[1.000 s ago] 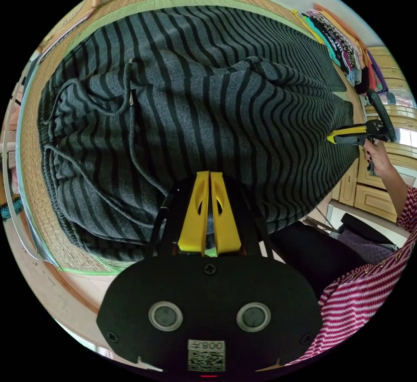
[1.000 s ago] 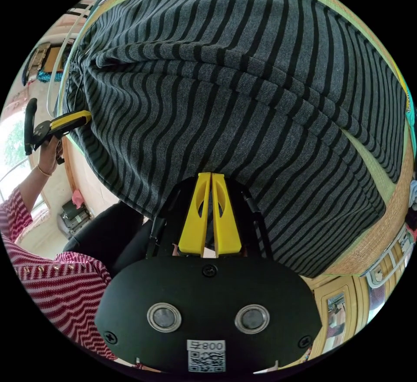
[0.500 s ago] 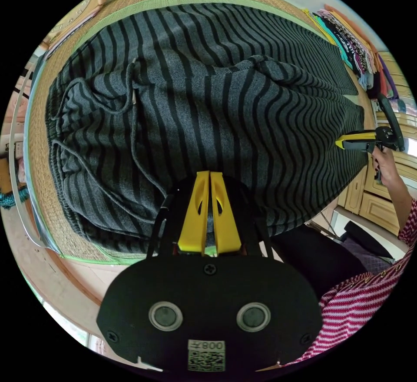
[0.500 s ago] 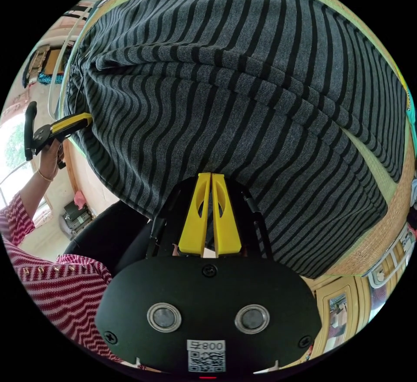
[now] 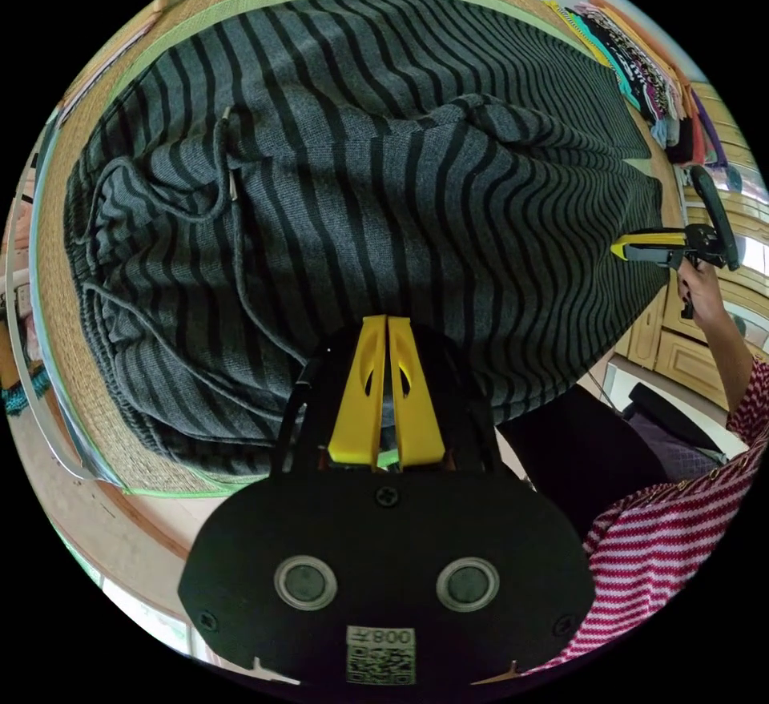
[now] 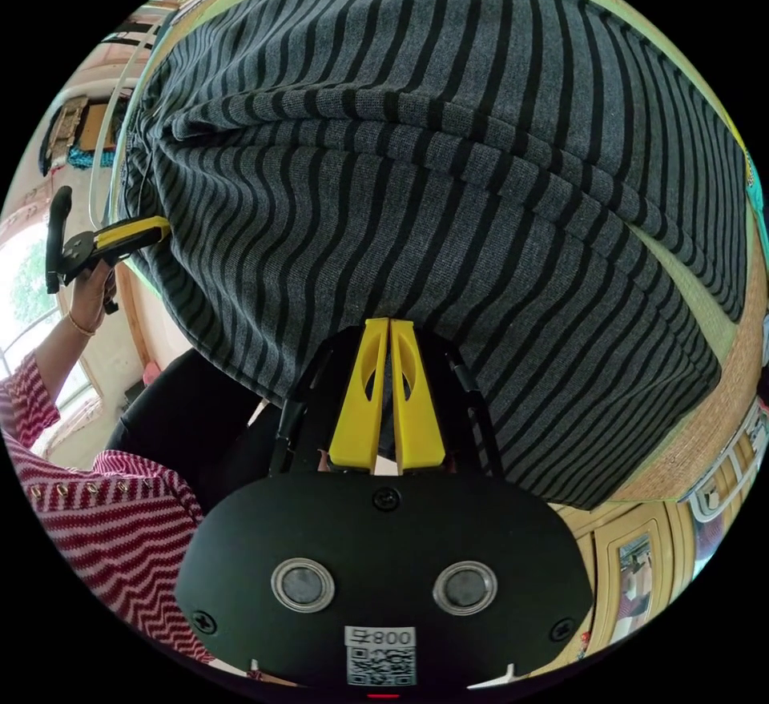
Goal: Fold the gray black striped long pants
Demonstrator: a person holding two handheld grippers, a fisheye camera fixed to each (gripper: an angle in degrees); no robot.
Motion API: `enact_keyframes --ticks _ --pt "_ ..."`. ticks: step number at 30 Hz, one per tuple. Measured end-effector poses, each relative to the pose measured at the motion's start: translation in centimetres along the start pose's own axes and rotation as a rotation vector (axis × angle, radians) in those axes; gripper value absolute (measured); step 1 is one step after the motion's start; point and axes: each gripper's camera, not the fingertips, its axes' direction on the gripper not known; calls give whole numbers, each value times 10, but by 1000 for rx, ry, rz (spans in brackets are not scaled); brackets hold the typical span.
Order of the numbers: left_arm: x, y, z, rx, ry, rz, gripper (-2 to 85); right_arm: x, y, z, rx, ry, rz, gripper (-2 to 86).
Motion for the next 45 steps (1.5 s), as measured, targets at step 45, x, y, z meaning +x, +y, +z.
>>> enact_keyframes --ticks 45 --pt "-108 9 -177 238 -39 170 -3 -194 -252 -4 228 277 -402 48"
